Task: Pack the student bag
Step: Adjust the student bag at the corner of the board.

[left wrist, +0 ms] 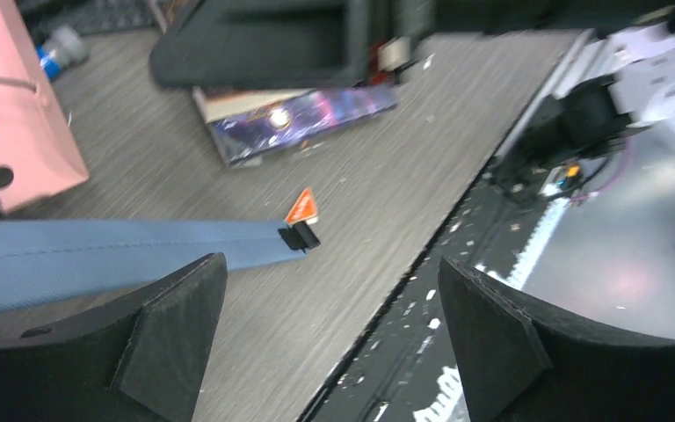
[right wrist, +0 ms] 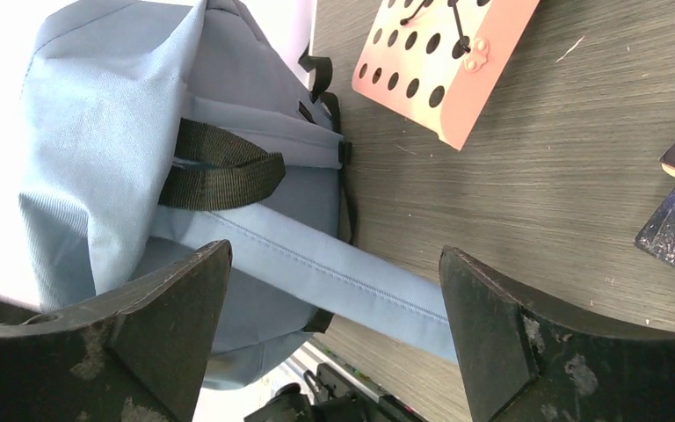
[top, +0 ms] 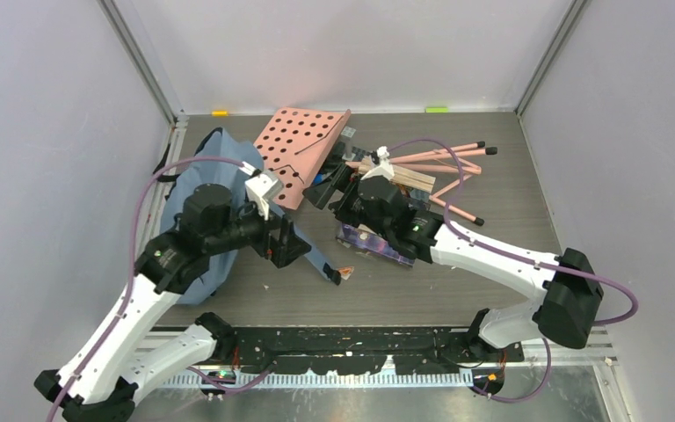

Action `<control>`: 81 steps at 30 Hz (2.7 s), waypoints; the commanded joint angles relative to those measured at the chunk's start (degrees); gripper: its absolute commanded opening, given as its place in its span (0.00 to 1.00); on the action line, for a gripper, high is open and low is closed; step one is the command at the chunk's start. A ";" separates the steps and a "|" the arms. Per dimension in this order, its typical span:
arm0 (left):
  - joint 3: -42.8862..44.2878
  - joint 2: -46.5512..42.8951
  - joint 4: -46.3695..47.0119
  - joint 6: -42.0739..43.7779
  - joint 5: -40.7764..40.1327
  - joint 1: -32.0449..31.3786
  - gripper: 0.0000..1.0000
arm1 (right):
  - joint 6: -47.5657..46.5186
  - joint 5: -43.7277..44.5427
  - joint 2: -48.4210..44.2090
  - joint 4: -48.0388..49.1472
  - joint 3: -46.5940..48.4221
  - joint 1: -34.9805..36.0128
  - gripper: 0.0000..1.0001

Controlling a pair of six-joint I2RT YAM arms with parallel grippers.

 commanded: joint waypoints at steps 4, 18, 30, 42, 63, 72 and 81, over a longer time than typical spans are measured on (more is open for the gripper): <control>15.63 -0.46 -17.41 -3.49 6.32 -0.06 0.96 | -0.22 1.12 2.45 5.90 -0.58 0.10 0.95; 1.60 -1.94 -4.05 -12.52 -17.07 -0.05 1.00 | -3.74 1.64 4.95 6.07 -1.82 0.10 0.96; -4.75 6.67 7.85 -17.91 -21.05 -3.40 1.00 | -9.96 20.84 -10.18 -9.75 -7.57 0.10 0.98; -3.46 16.56 1.27 -15.65 -44.51 -14.26 1.00 | -10.48 28.38 -20.75 -13.50 -13.95 0.10 0.99; 18.81 -5.28 -16.64 13.58 -73.17 -17.64 0.00 | -16.87 32.39 -29.92 -24.31 -12.37 0.10 0.98; 28.65 -6.16 -21.88 25.96 -77.17 -17.64 0.00 | -19.06 25.83 -27.49 -24.91 -12.58 0.10 0.97; 16.90 4.54 -23.83 23.71 -60.89 -17.64 0.00 | -17.99 18.45 -21.28 -19.15 -16.97 0.11 0.93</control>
